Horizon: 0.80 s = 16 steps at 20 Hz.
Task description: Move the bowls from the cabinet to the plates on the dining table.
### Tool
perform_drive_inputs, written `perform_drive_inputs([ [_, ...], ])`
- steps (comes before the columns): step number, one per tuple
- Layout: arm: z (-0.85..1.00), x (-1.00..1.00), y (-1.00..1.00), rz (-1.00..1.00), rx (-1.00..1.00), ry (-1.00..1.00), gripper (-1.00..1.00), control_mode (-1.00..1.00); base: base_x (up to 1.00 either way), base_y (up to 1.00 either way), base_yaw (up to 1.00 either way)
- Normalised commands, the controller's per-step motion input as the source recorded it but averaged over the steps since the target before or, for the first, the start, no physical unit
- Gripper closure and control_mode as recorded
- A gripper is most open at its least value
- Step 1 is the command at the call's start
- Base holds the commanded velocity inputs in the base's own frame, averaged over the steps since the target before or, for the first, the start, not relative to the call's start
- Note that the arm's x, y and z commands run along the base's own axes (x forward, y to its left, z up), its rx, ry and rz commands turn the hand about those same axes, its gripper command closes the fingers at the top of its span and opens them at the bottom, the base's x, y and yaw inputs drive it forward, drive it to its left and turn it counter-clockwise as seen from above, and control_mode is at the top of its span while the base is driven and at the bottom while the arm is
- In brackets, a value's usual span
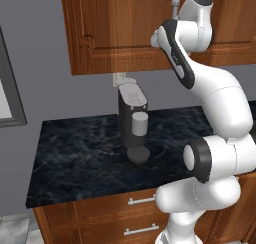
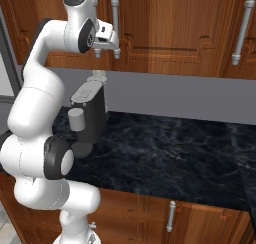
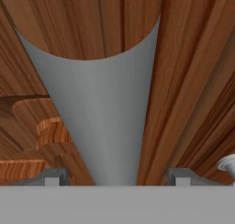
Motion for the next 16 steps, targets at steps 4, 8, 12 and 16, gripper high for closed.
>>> perform_drive_inputs([
  [4,0.0,0.0,0.0,0.0,0.0,0.0,1.0,-1.0,0.0,0.0,0.0],
  [8,0.0,0.0,0.0,0.0,0.0,0.0,1.0,-1.0,0.0,0.0,0.0],
  [12,0.0,0.0,0.0,0.0,0.0,0.0,1.0,-1.0,0.0,0.0,0.0],
  [16,0.0,-0.11,0.07,0.0,0.0,-0.06,1.0,-1.0,0.0,0.0,0.0],
])
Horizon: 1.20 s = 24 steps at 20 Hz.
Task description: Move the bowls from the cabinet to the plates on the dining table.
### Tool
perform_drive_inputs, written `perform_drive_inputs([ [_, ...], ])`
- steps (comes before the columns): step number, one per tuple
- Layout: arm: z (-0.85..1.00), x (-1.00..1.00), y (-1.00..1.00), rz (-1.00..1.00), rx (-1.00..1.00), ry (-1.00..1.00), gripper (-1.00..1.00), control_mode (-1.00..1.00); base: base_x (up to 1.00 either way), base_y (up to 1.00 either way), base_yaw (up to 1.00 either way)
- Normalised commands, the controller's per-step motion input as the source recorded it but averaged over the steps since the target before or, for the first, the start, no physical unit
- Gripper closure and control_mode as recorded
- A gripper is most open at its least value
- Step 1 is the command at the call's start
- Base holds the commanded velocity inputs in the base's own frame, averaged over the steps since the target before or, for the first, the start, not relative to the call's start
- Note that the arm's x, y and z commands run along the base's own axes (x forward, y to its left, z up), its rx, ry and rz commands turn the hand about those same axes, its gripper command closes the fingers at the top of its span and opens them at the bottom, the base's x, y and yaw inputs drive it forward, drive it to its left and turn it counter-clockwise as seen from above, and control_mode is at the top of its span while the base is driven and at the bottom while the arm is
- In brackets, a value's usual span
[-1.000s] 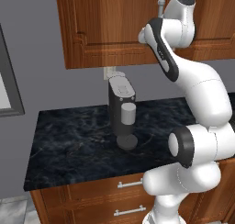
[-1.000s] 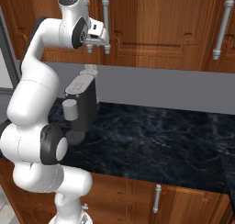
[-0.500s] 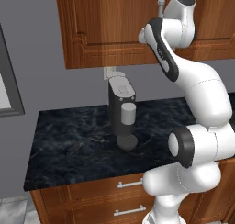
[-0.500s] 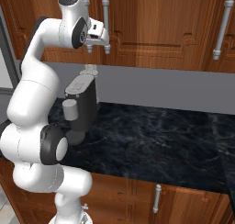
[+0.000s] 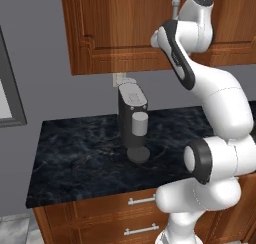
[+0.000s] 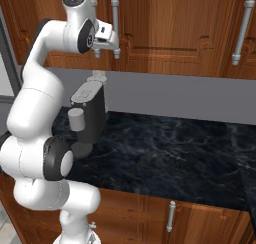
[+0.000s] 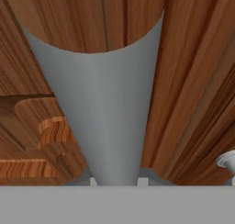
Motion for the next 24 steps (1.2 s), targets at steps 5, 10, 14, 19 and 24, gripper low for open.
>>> perform_drive_inputs([
  [5,0.0,-0.42,0.27,0.03,0.0,-0.16,1.0,-1.0,0.0,0.0,0.0],
  [10,0.0,-0.51,0.33,0.04,0.0,-0.22,1.0,-1.0,0.0,0.0,0.0],
  [14,0.0,-0.5,0.35,0.04,0.0,-0.2,1.0,-1.0,0.0,0.0,0.0],
  [19,0.02,-0.46,0.37,0.04,0.0,-0.19,1.0,-1.0,0.0,0.0,0.0],
  [24,0.0,-0.44,0.45,0.03,0.0,-0.08,1.0,-1.0,0.0,0.0,0.0],
])
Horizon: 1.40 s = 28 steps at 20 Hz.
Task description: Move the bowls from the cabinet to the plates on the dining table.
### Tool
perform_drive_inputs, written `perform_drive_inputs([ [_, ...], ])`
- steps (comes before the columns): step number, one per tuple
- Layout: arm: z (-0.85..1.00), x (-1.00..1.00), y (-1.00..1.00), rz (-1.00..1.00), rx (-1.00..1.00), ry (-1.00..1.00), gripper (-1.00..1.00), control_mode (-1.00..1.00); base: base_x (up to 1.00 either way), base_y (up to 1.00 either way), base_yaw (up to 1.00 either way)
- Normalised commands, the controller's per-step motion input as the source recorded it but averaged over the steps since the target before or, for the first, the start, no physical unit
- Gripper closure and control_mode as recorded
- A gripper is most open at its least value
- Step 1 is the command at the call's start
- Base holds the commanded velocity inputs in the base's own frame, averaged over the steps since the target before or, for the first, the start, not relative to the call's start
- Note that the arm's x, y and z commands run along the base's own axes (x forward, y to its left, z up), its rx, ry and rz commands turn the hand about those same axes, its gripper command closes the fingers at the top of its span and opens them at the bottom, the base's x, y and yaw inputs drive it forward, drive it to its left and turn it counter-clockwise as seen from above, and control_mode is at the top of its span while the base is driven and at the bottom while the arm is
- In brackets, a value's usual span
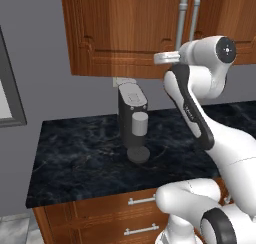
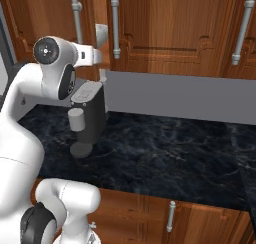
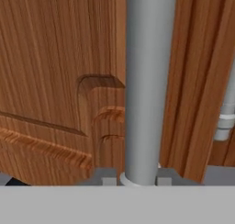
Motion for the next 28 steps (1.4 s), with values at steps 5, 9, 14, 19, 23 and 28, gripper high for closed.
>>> perform_drive_inputs([
  [5,0.0,-0.22,0.51,0.01,0.0,0.0,1.0,-1.0,0.0,0.0,0.0],
  [9,0.0,-0.05,0.57,0.0,-0.01,0.0,1.0,-1.0,0.0,0.0,0.0],
  [14,0.0,0.0,0.57,0.0,-0.02,0.0,1.0,-1.0,0.0,0.0,0.0],
  [19,0.0,-0.11,0.61,0.0,-0.01,0.0,1.0,-1.0,0.0,0.0,0.0],
  [23,0.0,-0.26,0.7,0.0,-0.01,0.0,1.0,-1.0,0.0,0.0,0.0],
  [28,0.0,-0.57,0.59,0.0,0.0,0.0,1.0,-1.0,0.0,0.0,0.0],
])
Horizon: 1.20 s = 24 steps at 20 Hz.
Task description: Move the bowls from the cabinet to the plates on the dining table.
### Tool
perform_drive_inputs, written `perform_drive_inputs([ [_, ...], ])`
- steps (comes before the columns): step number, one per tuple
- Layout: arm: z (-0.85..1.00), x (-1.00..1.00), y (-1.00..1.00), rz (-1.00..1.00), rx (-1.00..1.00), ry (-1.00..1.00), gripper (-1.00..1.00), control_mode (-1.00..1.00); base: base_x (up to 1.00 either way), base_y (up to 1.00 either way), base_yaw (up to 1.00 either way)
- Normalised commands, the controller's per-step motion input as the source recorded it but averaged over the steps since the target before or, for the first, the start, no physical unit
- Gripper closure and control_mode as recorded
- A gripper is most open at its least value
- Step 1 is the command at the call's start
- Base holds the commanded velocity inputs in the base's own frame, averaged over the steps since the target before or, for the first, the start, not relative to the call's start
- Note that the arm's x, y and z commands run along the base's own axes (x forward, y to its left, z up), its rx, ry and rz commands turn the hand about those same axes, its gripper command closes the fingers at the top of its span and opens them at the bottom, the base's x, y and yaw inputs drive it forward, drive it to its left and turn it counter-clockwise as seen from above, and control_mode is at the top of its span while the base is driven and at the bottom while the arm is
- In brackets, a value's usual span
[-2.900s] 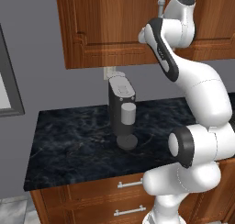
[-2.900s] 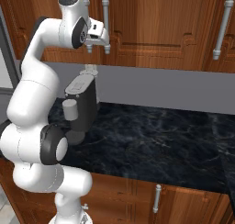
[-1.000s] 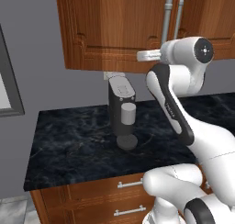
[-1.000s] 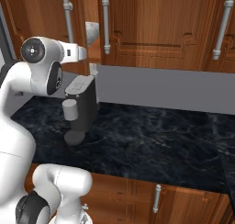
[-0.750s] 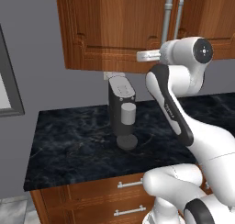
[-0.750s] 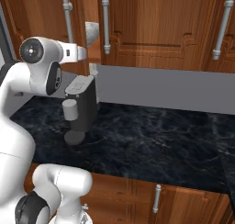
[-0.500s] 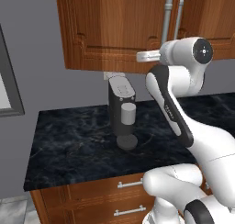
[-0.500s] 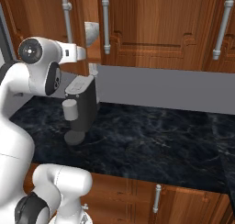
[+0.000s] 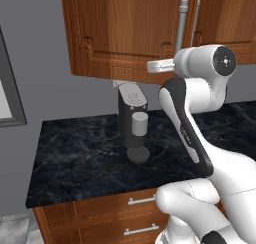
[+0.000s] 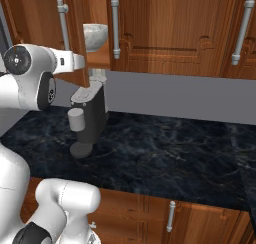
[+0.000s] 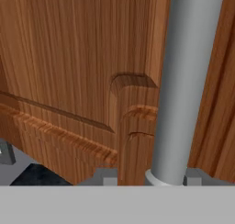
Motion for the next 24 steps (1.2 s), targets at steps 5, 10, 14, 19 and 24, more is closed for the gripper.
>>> perform_drive_inputs([
  [5,0.0,-0.52,0.56,0.0,0.0,0.0,1.0,-1.0,0.0,0.0,0.0],
  [10,0.0,-0.48,0.61,0.0,0.0,0.0,1.0,-1.0,0.0,0.0,0.0],
  [14,0.0,-0.45,0.66,0.0,0.0,0.0,1.0,-1.0,0.0,0.0,0.0],
  [19,0.0,-0.38,0.67,0.0,0.0,0.0,1.0,-1.0,0.0,0.0,0.0],
  [24,0.0,-0.17,0.3,0.0,0.0,0.0,1.0,-1.0,0.0,0.0,0.0],
])
